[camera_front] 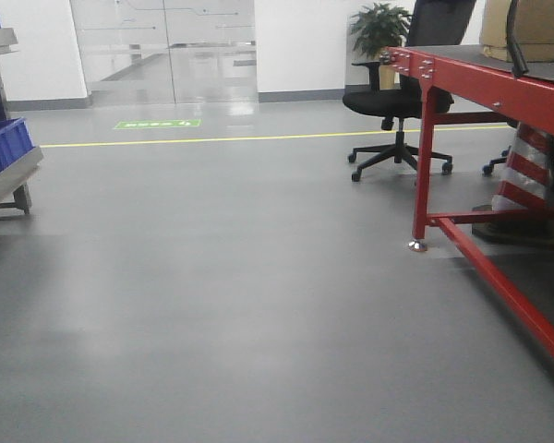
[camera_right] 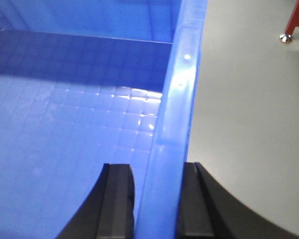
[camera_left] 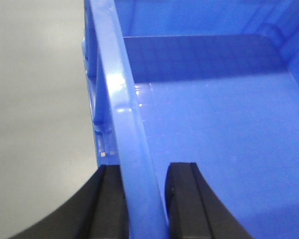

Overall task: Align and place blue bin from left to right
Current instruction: 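Drive across the floor past the red table carrying the bin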

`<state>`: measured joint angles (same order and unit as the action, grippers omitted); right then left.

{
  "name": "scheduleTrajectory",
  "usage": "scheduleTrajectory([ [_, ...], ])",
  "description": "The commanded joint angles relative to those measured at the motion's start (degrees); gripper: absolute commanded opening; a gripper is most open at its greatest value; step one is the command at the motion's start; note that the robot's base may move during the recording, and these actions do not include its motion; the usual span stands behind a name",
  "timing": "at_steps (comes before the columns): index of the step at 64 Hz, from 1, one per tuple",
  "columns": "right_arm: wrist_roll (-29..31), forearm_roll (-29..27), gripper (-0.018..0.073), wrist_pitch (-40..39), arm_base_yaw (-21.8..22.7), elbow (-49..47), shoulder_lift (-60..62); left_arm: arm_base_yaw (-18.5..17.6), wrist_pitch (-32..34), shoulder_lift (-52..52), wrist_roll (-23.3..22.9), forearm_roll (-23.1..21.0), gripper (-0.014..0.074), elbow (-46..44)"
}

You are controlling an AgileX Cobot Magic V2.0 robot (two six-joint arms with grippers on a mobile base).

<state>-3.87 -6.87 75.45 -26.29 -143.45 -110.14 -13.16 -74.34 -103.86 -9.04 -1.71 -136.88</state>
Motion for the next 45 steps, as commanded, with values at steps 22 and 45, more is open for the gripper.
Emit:
scheduleTrajectory([
  [22,1.6,-1.9,-0.0153,-5.5,-0.2,-1.0,1.4,-0.3,4.4,1.1,0.9,-1.4,-0.0111,-0.9],
  [45,1.6,-1.9,-0.0153,-5.5,-0.2,-1.0,1.4,-0.3,4.4,1.1,0.9,-1.4,-0.0111,-0.9],
])
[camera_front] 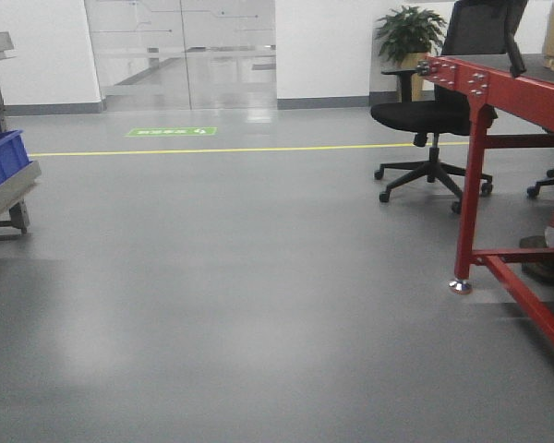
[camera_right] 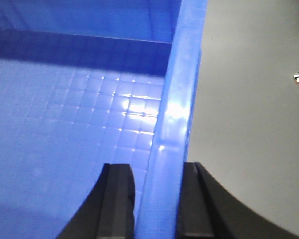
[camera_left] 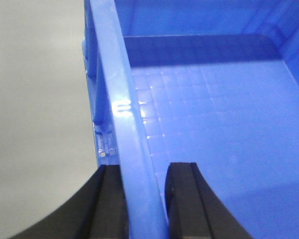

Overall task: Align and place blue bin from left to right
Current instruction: 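Drive across the floor past the red table carrying the bin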

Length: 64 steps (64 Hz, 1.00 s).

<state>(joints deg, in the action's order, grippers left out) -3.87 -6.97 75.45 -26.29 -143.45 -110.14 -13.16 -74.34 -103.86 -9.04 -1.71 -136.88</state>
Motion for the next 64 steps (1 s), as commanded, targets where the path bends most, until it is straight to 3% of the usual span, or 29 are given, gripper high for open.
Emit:
scheduleTrajectory([
  [1,1.6,-1.8,-0.0153,-5.5,-0.2,-1.0,1.4,-0.3,4.4,1.1,0.9,-1.4,-0.0111,-0.9],
  [64,1.6,-1.8,-0.0153,-5.5,-0.2,-1.0,1.4,-0.3,4.4,1.1,0.9,-1.4,-0.0111,-0.9],
])
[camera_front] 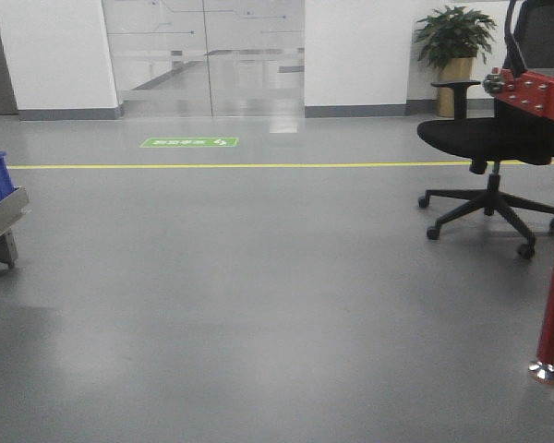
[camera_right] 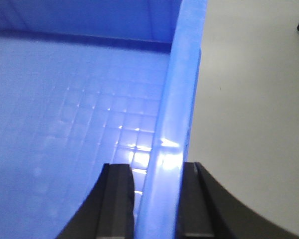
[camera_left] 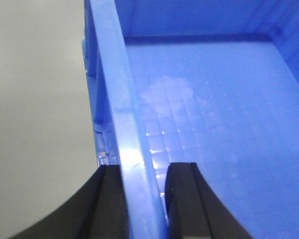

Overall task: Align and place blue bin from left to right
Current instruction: 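Drive across the floor past the red table carrying the bin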

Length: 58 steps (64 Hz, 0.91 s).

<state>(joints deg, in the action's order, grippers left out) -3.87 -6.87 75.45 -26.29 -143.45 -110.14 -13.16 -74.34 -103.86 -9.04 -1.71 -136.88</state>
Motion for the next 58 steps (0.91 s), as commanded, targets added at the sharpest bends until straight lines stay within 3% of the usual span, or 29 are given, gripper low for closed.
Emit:
scheduleTrajectory([
  [1,1.6,-1.9,-0.0153,-5.5,-0.2,-1.0,1.4,-0.3,4.4,1.1,0.9,-1.5,-0.0111,-0.9],
  [58,1.6,-2.0,-0.0153,-6.0,-0.2,-1.0,1.4,-0.3,4.4,1.1,0.9,-1.1,-0.0111,-0.9],
])
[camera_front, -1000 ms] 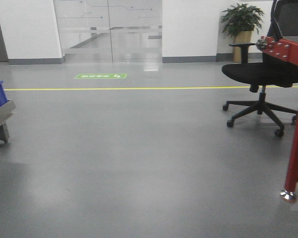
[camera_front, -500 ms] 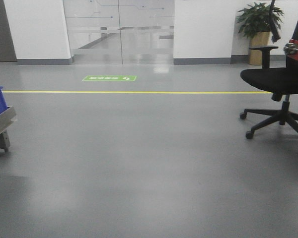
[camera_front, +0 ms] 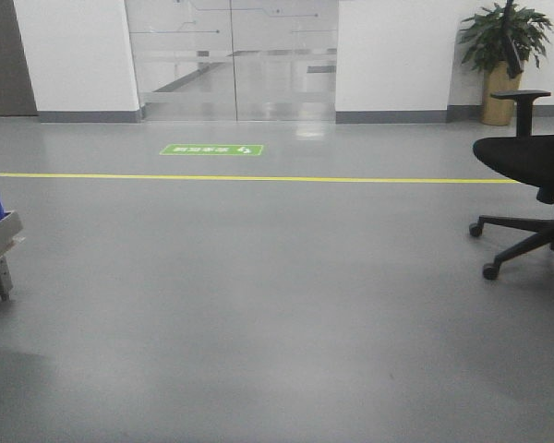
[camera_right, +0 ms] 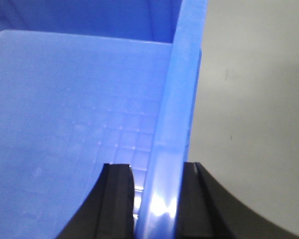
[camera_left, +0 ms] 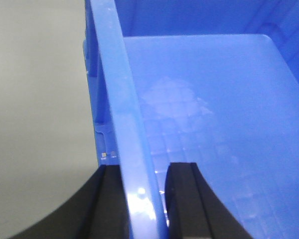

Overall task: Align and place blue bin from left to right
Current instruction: 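Drive across the floor past the red table carrying the bin, then turn the base and align with the second rack of blue bins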

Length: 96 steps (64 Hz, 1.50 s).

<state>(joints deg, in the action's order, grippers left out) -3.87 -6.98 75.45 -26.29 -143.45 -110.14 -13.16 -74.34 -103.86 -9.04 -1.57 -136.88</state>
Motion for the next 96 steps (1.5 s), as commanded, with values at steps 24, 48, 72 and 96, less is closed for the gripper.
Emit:
scheduleTrajectory([
  [24,1.6,-1.9,-0.0153,-10.4,-0.2,-1.0,1.4,-0.3,4.4,1.0,0.9,-1.2,-0.0111,-0.9],
  [48,1.6,-1.9,-0.0153,-10.4,-0.2,-1.0,1.4,-0.3,4.4,0.8,0.9,-1.2,-0.0111,-0.9],
  [72,1.6,-1.9,-0.0153,-10.4,-0.2,-1.0,1.4,-0.3,4.4,0.8,0.9,-1.2,-0.0111,-0.9],
  [96,1.6,-1.9,-0.0153,-10.4,-0.2,-1.0,1.4,-0.3,4.4,0.8,0.9,-1.2,-0.0111,-0.9],
])
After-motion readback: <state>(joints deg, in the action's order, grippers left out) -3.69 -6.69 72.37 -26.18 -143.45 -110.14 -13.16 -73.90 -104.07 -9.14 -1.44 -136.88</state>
